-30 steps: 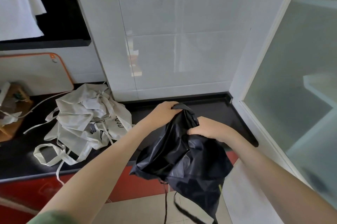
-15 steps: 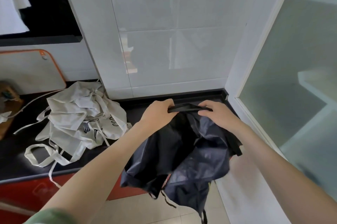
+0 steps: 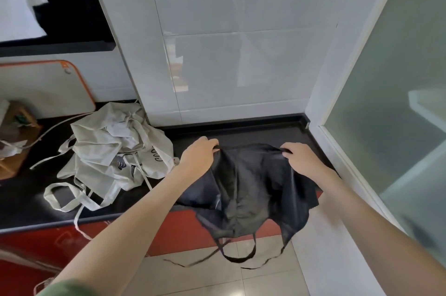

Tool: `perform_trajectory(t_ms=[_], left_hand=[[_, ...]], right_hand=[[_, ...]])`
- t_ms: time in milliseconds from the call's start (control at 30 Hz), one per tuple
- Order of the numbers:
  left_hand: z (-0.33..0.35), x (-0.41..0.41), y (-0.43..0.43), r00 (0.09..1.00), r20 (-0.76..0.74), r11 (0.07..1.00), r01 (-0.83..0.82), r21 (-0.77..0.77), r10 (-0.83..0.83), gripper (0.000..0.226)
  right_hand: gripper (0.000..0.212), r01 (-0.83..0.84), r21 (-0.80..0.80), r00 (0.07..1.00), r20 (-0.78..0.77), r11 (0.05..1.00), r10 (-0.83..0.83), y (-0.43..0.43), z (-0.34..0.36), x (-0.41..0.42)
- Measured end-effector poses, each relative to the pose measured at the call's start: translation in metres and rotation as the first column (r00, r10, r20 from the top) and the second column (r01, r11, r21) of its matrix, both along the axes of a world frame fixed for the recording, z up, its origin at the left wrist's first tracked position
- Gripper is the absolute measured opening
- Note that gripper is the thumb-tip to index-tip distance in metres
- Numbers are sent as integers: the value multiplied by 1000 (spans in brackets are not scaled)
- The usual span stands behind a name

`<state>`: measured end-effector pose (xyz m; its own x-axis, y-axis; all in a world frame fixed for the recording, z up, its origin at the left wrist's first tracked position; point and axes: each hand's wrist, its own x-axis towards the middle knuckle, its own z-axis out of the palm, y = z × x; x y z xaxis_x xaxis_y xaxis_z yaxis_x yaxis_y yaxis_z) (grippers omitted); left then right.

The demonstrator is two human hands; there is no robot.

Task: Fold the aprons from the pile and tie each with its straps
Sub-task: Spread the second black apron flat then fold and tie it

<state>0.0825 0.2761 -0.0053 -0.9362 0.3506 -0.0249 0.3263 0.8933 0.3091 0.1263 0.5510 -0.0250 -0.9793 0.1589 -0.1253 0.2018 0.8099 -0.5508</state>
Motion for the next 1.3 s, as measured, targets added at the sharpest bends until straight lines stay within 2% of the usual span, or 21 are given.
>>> perform_trajectory(t_ms=[67,133,200,300,400,467,567,667,733,800,833,867,900,933,967,1000,1067,1133,1200,1300], left_hand=[[-1,8,3,990,-94,983,-87,161,103,28],[0,15,7,968,-190,964,-118,237,165,29],[3,18,7,967,-215,983,-110,147,141,21],[-3,8,-5,987,-156,985,-55,-166,29,41],[-32,13,-12,981,-118,881,80,-467,-151,48],[-55,19,-15,965,-81,831,170,-529,-249,50],[-62,17,-20,943,-89,817,229,-529,-322,43],[-52,18,-25,968,-134,886,131,-445,-210,37],[-49,17,-28,982,-175,975,33,-221,-72,32],[-46,20,-29,941,-337,999,9,36,3,24],[-49,21,-32,916,-400,998,57,34,-38,22],[-52,24,-35,908,-399,992,107,-71,-126,21],[-55,25,-36,905,-338,954,185,-237,-260,23],[-59,29,-39,921,-224,892,211,-399,-318,29],[-67,27,-42,931,-165,855,215,-472,-325,33],[-69,25,-46,943,-163,868,187,-461,-290,31],[-62,25,-51,924,-235,876,170,-451,-300,31],[-64,17,-56,889,-337,913,179,-366,-310,41],[-67,16,-64,896,-295,918,232,-323,-331,37],[-71,9,-72,898,-294,929,247,-277,-326,37]], right_hand=[[54,85,-103,977,-189,991,-103,-5,0,4],[66,153,-132,895,-401,979,-194,-12,1,6],[65,209,-100,841,-488,973,-231,-12,3,6],[54,218,117,904,-398,969,-156,4,-7,7],[46,160,334,973,-213,929,-91,7,-23,19],[41,129,370,990,-109,920,-95,-1,-35,29],[38,121,441,992,-82,890,-94,-1,-37,35],[42,136,458,991,-76,879,-114,10,-34,30],[41,240,344,965,-185,908,-185,10,-28,30],[39,346,229,895,-371,910,-247,7,-23,36],[36,354,226,877,-417,907,-239,7,-22,39],[32,322,263,900,-382,909,-209,8,-23,42],[26,248,338,952,-259,908,-163,8,-24,45],[19,157,404,987,-100,901,-127,8,-26,48],[14,102,466,994,-8,879,-110,8,-26,50],[15,92,526,994,-1,846,-107,8,-26,49],[15,119,571,992,-100,812,-75,10,-25,45],[21,140,528,983,-177,837,-53,14,-27,40],[31,162,466,975,-214,870,-66,16,-28,36],[32,181,434,968,-237,883,-82,21,-28,35]])
